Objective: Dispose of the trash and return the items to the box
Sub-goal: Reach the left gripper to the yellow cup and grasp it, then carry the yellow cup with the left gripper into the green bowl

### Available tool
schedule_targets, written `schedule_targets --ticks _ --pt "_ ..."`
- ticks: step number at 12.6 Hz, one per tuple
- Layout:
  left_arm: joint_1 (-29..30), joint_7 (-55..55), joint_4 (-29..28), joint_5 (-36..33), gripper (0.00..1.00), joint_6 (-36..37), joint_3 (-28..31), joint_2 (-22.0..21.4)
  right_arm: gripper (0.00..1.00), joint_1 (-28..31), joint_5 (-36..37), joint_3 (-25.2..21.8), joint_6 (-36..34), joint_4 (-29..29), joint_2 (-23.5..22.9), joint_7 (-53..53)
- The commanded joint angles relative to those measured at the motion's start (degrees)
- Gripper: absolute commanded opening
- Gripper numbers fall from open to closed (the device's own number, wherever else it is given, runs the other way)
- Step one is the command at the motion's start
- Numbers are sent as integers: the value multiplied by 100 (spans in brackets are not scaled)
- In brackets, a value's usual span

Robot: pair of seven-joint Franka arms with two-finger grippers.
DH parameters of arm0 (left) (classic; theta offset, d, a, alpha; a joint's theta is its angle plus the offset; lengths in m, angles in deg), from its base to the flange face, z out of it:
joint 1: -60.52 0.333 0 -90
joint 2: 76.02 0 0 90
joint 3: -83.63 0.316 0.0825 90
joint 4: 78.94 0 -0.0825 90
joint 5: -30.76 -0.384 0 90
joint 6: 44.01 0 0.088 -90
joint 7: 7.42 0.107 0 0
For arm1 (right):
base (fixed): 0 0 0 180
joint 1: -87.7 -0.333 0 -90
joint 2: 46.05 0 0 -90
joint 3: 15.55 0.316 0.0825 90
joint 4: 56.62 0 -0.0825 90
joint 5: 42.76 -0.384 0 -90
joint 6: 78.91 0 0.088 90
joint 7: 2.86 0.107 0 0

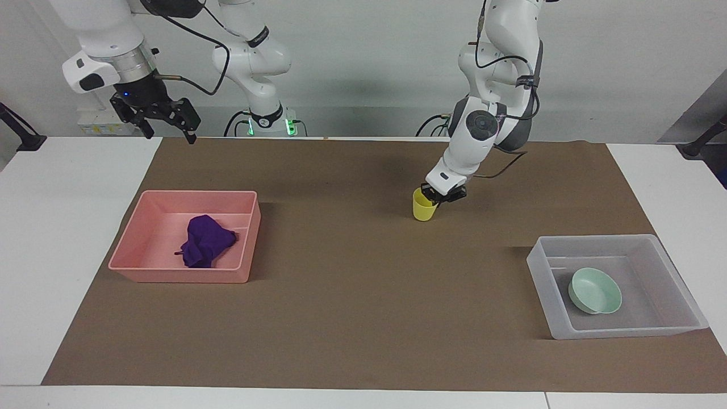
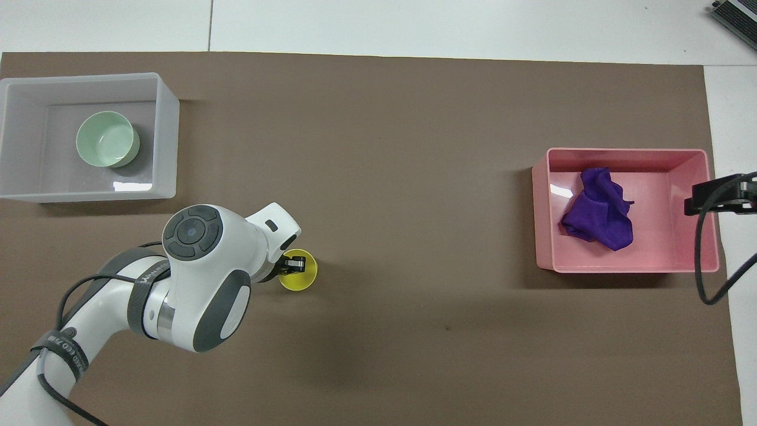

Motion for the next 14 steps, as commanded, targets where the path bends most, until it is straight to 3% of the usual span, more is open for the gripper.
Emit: schedule_targets --ticks 1,5,8,11,14 --pt "56 -124 659 23 0 855 140 8 100 -24 -120 -58 -91 318 -172 -131" --pt "1073 -54 2249 -21 0 2413 140 43 100 -60 -111 -49 -37 133 -75 -209" --pt "2224 60 3155 -73 0 2485 140 165 100 -68 -111 -40 -46 133 -66 -333" --pt "3183 726 4043 -65 0 2433 149 893 100 -77 -111 -14 -46 142 -75 -333" --pt "3624 1335 4904 -65 0 2030 149 1930 100 -77 -111 -5 -46 142 -66 -324"
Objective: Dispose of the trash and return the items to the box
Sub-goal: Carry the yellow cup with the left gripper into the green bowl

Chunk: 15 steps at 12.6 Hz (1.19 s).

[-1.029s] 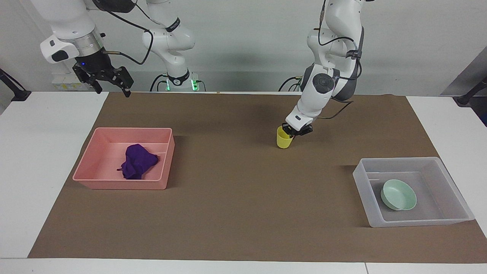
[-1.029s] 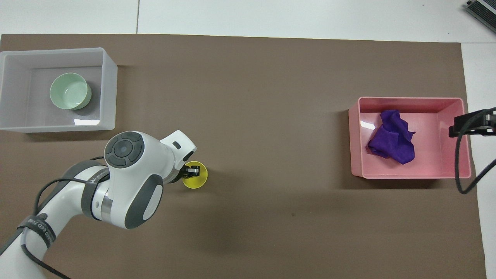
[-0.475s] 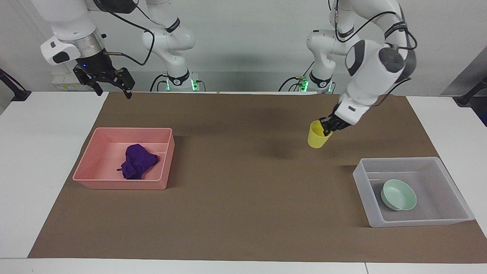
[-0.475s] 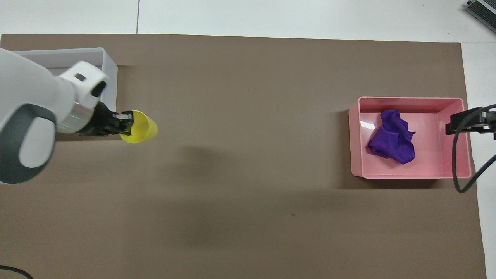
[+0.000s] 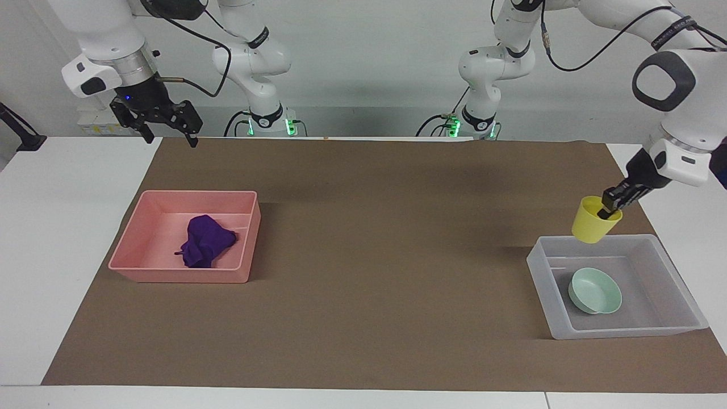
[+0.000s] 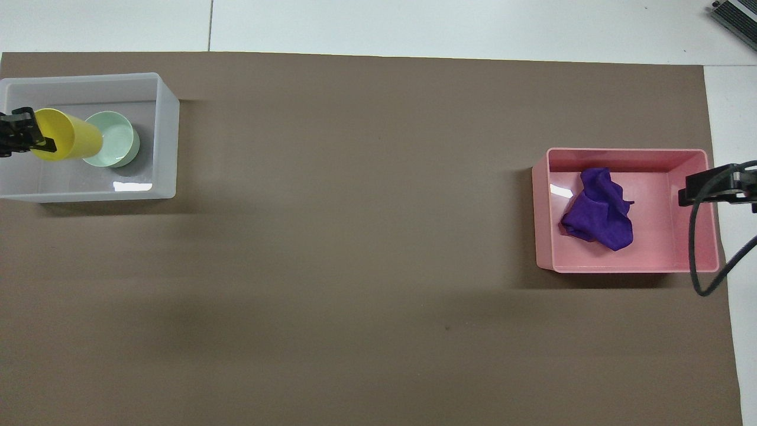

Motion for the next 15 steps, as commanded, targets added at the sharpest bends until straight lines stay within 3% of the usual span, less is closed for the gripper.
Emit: schedule_targets --ticks 1,4,8,12,15 --pt "163 163 880 -33 0 -523 -87 1047 100 -8 -88 -1 -36 13 30 -136" --pt "190 242 863 -103 0 -1150 -70 1549 100 -8 -88 -1 -36 4 30 -127" --pt "181 251 810 -674 0 -880 -69 1779 100 -9 -88 -1 -36 4 30 -92" --pt "190 269 696 -649 0 -703 -78 1901 100 -9 -88 -1 -36 4 30 -83" --pt "172 269 757 -648 13 -545 -78 1884 100 -9 -88 -1 -36 4 30 -83"
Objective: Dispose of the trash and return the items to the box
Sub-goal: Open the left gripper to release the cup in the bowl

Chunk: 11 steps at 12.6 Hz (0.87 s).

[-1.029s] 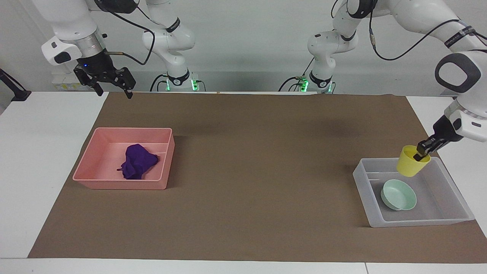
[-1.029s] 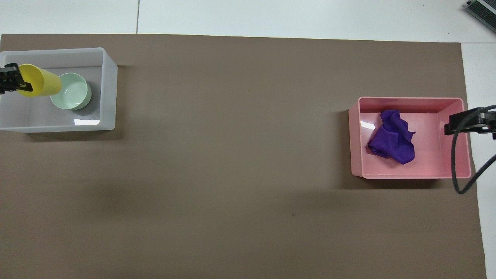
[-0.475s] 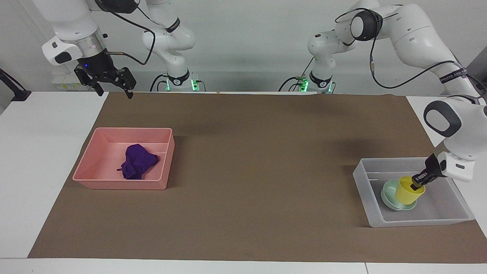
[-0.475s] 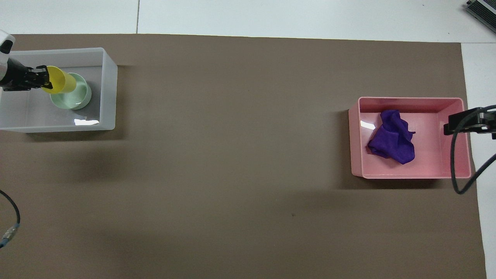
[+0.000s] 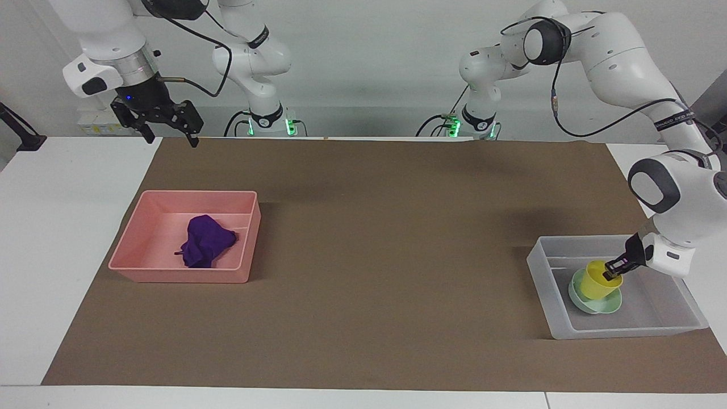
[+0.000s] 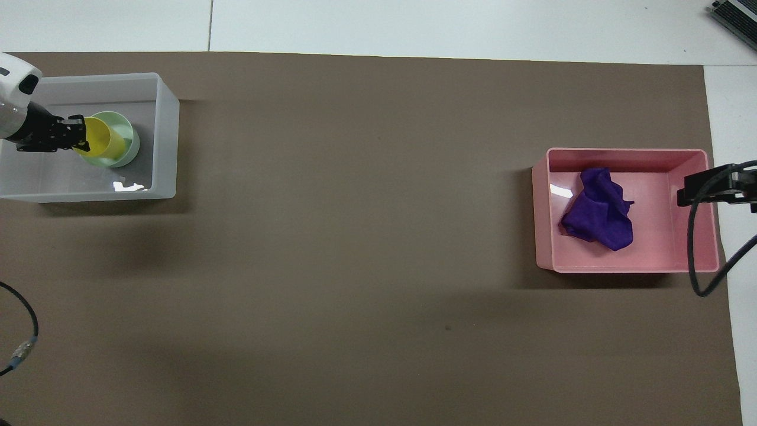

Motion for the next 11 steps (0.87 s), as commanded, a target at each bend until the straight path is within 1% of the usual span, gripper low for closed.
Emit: schedule_targets --ticks 1,2,5,6,7,8,9,11 --pt "35 76 122 -69 27 202 -49 -16 100 -5 -88 -13 -36 4 30 -75" --pt "27 102 122 -51 99 150 -49 -34 100 -5 -88 -13 -27 4 30 -83" --pt "9 94 131 -78 100 202 -31 -192 100 -5 -88 -13 -27 4 30 -75" --pt "-8 85 140 -86 100 245 -31 -306 100 -5 -88 -13 -27 4 30 -75" --pt "-35 94 140 -104 100 368 -31 -472 100 -5 -88 -13 -27 4 30 -75" --pt "-61 103 131 -113 100 543 -31 -743 100 -5 -88 -13 -27 4 30 -83" --pt "-61 111 131 -113 100 884 -49 -990 100 -5 -88 -13 -27 4 30 -83" --pt "-70 164 131 -104 100 1866 -93 -1482 100 -5 -88 -13 -27 -31 47 -75"
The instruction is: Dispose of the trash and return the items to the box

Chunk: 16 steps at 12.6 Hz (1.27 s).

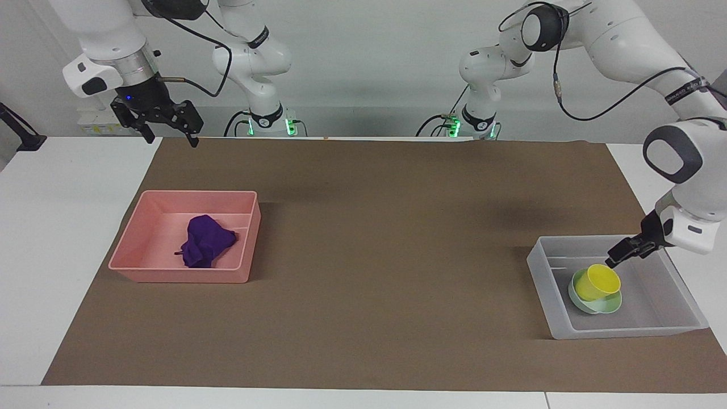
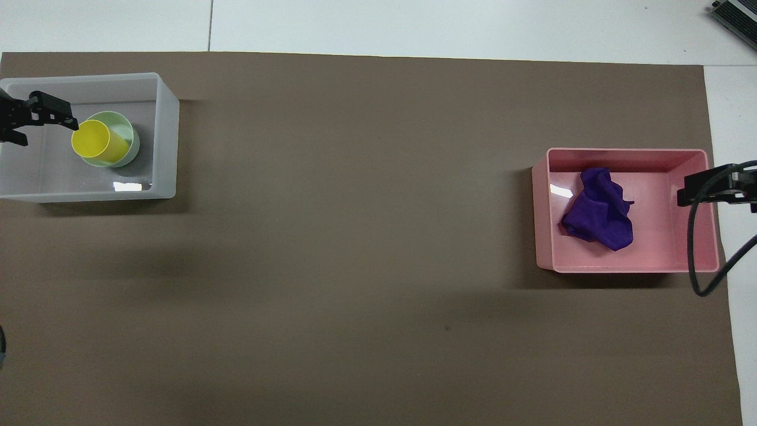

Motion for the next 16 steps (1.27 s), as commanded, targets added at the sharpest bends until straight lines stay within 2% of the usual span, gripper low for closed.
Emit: schedule_targets --ticks 1,4,6,7,8,9,16 --pt "-94 189 -118 -102 100 1111 -27 -758 100 -5 -88 -13 -27 -109 91 -92" --pt "-533 217 -223 -355 100 1949 -27 -1436 100 -5 -88 -13 95 -294 179 -92" --pt "-675 208 -600 -409 100 1960 -28 -1805 100 -5 -88 -13 139 -434 249 -92" --pt "-771 208 -1115 -409 100 1716 -45 -2172 100 -5 -88 -13 140 -540 293 -83" --pt "-911 208 -1816 -400 100 1278 7 -2733 100 -5 -88 -13 148 -593 328 -83" --pt "-1043 138 -2111 -400 100 1109 8 -2913 100 -5 -88 -4 157 -567 320 -92" --pt "-1062 208 -1630 -418 100 1616 -36 -2739 100 -5 -53 4 219 -532 293 -110"
